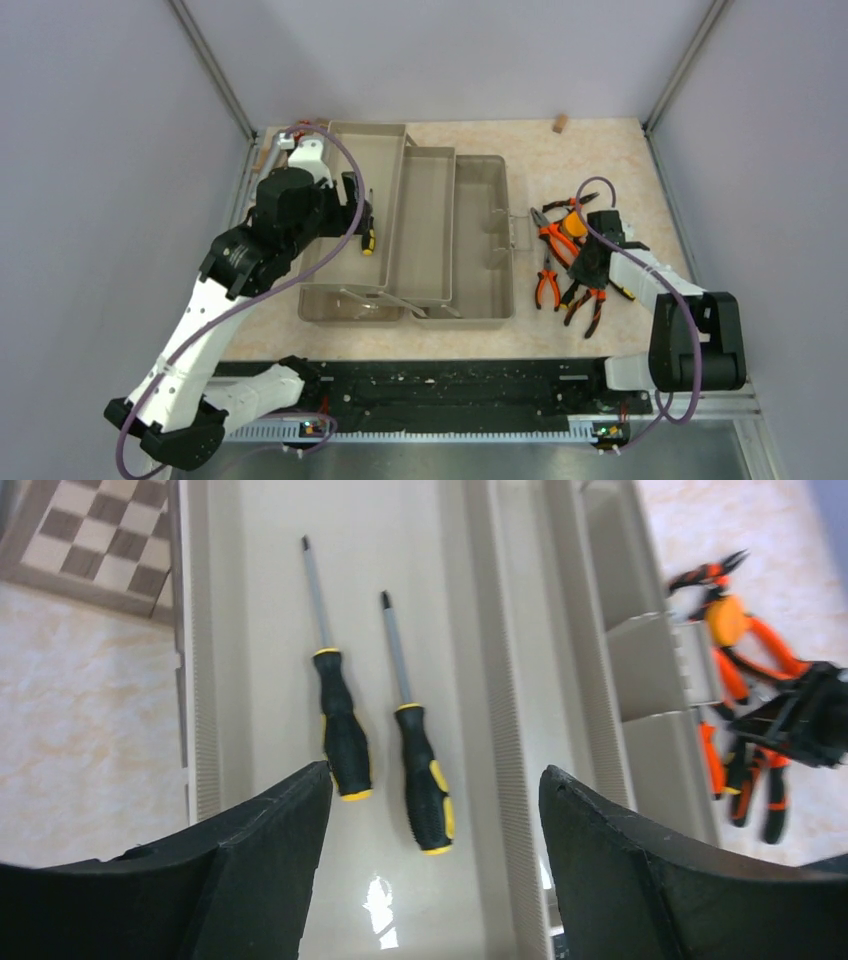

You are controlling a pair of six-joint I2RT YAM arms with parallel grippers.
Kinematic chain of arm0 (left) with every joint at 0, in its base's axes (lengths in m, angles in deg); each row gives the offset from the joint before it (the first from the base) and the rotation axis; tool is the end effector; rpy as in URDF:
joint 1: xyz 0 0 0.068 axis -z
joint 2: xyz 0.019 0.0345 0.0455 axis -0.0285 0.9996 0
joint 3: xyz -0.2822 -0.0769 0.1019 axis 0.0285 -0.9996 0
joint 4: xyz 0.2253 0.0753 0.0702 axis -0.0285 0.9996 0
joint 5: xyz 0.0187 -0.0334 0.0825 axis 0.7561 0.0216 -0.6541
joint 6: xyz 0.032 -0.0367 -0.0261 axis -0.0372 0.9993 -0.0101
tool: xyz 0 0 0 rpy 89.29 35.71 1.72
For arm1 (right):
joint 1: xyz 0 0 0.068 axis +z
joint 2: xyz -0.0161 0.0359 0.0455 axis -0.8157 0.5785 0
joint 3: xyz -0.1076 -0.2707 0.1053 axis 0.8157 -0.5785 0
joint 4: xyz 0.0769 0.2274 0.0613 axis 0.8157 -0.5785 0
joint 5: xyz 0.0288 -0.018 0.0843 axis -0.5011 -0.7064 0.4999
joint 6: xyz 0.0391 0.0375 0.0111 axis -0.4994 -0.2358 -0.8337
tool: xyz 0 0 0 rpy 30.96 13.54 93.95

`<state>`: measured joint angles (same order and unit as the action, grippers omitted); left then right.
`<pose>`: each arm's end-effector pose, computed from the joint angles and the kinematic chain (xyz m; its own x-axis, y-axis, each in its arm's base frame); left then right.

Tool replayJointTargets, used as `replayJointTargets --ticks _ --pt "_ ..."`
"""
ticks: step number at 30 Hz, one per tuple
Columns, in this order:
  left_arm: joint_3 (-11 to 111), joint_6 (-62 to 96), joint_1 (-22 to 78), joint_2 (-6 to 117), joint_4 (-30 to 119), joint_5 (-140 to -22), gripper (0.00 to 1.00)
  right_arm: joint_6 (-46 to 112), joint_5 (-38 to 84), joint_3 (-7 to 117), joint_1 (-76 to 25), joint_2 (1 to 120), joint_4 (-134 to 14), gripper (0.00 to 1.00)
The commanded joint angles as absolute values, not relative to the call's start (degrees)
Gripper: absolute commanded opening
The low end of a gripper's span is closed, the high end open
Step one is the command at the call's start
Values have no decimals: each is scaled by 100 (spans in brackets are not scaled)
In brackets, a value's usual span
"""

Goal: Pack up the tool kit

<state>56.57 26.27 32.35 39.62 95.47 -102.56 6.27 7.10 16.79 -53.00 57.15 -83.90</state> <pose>0.1415 -0.0739 0.4525 -0.5102 -0.1048 -0.8536 0.1506 0.9663 -0.2087 0.2181 0.0006 0.2060 -0.7307 0.5247 -0.4368 0.5273 0.8401 0.1271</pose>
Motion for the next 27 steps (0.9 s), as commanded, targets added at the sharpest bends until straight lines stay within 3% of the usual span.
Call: replayJointTargets --ticks 1,4,8,19,27 --pt "5751 2764 3207 3648 8837 -9544 81 636 837 1571 -5404 5968 -7844 27" --pt "5731 2866 3205 3585 8565 -9209 81 629 860 1625 -5424 5934 -7996 12" --pt "5637 3052 3219 3592 8189 -8651 81 636 811 1753 -5422 5426 -8357 1" --pt "5517 3615 3394 4044 7478 -7820 82 432 1672 2610 -5406 3732 -9401 0" --pt "5685 3761 4440 4602 6899 -8099 82 139 2890 3180 -5384 2681 -9067 0"
